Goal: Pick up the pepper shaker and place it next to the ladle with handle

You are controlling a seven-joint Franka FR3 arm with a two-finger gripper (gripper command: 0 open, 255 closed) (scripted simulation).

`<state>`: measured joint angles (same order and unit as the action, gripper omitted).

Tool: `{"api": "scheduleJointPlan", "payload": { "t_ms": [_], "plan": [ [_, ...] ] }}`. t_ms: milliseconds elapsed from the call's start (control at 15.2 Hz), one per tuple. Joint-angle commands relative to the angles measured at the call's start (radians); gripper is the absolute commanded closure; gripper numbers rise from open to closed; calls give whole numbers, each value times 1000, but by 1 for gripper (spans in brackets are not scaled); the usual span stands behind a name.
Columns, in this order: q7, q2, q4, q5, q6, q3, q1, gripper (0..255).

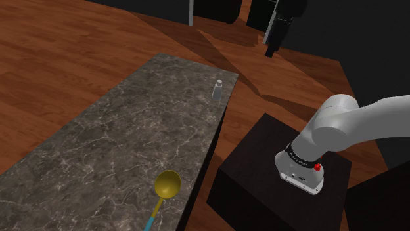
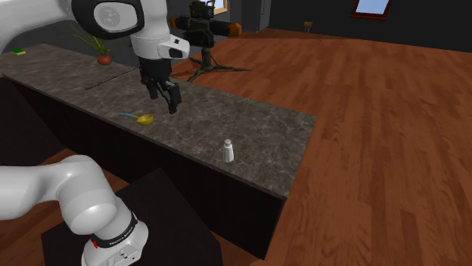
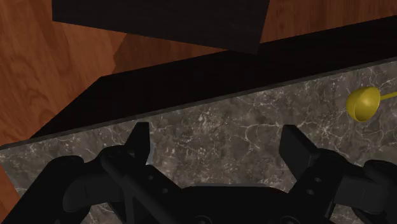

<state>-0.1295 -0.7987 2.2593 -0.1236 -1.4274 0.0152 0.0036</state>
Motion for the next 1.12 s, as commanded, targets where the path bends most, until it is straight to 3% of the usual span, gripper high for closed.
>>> {"api": "scheduleJointPlan", "payload": {
  "t_ms": [0, 528, 1056],
  "plan": [
    [0, 0, 0, 0, 0, 0, 0, 0],
    [35, 189, 75, 33, -249, -39, -25, 0],
    [88, 440, 66, 83, -475, -65, -53, 0]
  ]
}}
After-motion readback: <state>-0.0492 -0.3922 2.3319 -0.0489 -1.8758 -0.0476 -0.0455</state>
